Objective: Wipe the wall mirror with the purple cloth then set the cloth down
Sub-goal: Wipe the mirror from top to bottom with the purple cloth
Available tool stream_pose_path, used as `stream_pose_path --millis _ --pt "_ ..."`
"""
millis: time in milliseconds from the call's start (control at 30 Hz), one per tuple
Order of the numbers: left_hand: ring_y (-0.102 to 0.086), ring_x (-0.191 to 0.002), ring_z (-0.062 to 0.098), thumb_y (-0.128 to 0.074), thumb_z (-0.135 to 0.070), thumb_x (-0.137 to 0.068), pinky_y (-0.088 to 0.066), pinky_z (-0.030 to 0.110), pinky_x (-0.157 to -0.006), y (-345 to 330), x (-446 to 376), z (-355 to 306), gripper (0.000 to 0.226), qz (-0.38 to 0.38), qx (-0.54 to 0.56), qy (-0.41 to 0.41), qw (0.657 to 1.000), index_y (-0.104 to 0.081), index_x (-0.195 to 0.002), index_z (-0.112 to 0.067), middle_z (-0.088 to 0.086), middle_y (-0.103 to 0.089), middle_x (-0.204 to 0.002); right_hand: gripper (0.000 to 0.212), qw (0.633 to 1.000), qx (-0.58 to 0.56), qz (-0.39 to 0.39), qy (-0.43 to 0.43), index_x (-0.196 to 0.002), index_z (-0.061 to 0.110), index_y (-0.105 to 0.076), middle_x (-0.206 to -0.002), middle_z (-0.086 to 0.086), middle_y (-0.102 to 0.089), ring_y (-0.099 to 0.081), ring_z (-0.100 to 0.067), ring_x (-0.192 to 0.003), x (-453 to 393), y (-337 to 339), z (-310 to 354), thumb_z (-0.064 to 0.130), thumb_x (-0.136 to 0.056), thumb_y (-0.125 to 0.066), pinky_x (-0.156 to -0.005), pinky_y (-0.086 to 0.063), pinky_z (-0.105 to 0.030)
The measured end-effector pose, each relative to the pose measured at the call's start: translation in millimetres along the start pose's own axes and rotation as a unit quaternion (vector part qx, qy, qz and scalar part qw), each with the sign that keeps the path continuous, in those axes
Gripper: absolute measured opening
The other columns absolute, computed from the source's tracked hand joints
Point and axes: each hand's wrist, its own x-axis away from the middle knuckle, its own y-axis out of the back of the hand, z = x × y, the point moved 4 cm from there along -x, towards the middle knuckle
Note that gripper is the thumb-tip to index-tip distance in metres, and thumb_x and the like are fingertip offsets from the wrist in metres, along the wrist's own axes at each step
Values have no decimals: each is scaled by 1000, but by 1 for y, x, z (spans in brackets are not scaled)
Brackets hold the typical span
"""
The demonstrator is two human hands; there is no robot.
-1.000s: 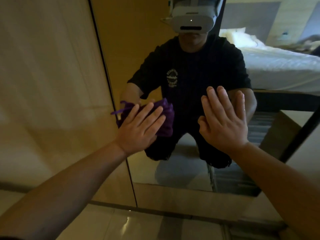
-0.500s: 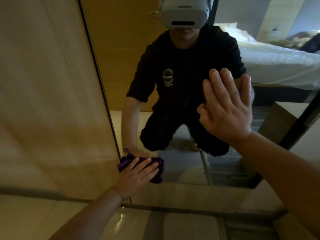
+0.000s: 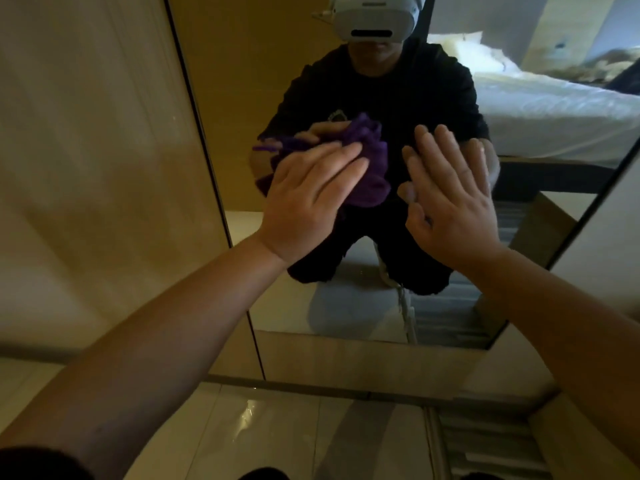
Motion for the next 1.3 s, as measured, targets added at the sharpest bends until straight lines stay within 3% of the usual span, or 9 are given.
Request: stream_pose_path --millis 167,367,567,767,867,1000,1200,1300 --pt "-40 -139 36 -59 -19 -93 -33 57 -112 -48 40 -25 48 89 -59 -81 991 -54 -140 -14 14 -45 -148 52 999 35 22 -4 -150 8 -40 -160 -16 -29 -9 -28 -153 39 -5 -26 21 -100 -49 -122 -4 -57" --pt "-19 -149 29 -58 -23 -93 -10 47 -121 -81 174 -64 64 194 -100 -181 959 -34 -151 -18 8 -30 -157 52 997 55 -57 7 -146 6 -48 -152 -17 -41 -27 -33 -146 45 -20 -30 19 -95 -54 -118 -14 -61" --pt "-13 -148 29 -37 -19 -96 2 47 -122 -89 258 -87 63 313 -93 -200 924 -18 -156 -14 8 -20 -160 51 995 61 -72 12 -144 6 -50 -149 -18 -45 -33 -34 -142 47 -22 -30 19 -95 -50 -116 -16 -62" --pt "-30 -143 25 -43 -14 -97 -23 43 -115 -73 238 -89 53 374 -21 -170 912 -38 -150 -17 5 -35 -155 51 997 76 -33 -3 -148 9 -46 -154 -14 -41 -35 -37 -143 45 -17 -29 23 -98 -46 -120 -13 -58" --pt "-49 -129 24 -51 -10 -96 -42 42 -100 -62 201 -89 42 348 45 -125 928 -52 -138 -15 5 -52 -143 51 997 71 -3 -6 -150 10 -43 -156 -13 -37 -32 -35 -146 43 -13 -28 25 -101 -43 -121 -12 -57" --pt "-55 -117 28 -58 -8 -95 -48 44 -87 -49 123 -78 37 259 68 -61 962 -57 -132 -10 8 -58 -134 52 999 38 33 -13 -152 9 -38 -161 -12 -29 -21 -32 -150 43 6 -30 21 -101 -42 -122 -13 -59" --pt "-60 -116 26 -59 -6 -98 -48 42 -89 -37 -21 -64 26 42 16 -19 999 -68 -122 -9 8 -65 -129 64 995 53 5 -89 -154 9 -30 -160 -18 -26 -15 -35 -150 70 33 -69 16 -96 -56 -119 -11 -64" --pt "-61 -118 27 -57 -5 -100 -49 41 -91 -51 -60 -68 25 -5 -8 -30 1000 -69 -120 -10 8 -65 -129 59 994 67 9 -91 -152 6 -34 -158 -20 -30 -23 -40 -148 77 33 -88 19 -99 -56 -119 -13 -65"
